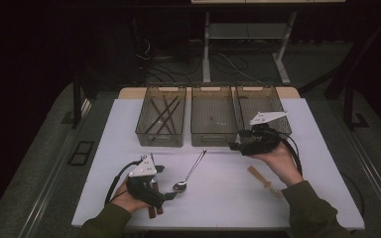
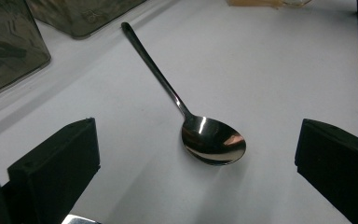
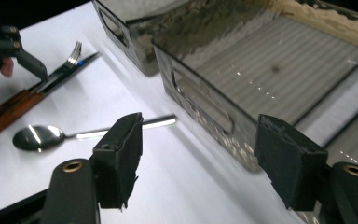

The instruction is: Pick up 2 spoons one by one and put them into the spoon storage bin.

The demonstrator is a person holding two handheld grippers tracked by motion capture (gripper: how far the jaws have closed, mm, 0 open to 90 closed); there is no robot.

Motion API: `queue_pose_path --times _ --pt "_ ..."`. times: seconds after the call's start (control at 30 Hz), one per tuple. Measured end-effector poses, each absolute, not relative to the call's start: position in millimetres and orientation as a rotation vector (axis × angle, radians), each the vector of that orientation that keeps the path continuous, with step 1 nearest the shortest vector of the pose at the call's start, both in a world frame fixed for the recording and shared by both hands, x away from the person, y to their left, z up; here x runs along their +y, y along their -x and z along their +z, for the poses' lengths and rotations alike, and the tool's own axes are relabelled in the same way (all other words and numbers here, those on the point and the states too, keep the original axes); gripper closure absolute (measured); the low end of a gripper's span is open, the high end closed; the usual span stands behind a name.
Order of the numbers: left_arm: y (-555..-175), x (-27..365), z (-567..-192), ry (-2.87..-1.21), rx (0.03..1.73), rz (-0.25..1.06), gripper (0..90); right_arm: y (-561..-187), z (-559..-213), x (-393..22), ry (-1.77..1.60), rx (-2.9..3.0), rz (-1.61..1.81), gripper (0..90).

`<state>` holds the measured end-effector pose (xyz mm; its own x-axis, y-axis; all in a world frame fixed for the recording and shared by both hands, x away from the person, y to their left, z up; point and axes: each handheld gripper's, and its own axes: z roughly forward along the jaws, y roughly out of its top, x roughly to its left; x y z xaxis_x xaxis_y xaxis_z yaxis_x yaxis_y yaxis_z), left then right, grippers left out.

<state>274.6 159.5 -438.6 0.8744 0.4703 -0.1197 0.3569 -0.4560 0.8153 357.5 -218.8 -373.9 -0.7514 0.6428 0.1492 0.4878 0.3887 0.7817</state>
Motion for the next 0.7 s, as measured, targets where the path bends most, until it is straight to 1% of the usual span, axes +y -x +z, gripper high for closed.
queue_pose_path --times 0.7 --pt "-274 159 -439 -2.099 0.599 0.154 0.0 -317 -395 -266 -1.051 2.467 1.214 32.3"
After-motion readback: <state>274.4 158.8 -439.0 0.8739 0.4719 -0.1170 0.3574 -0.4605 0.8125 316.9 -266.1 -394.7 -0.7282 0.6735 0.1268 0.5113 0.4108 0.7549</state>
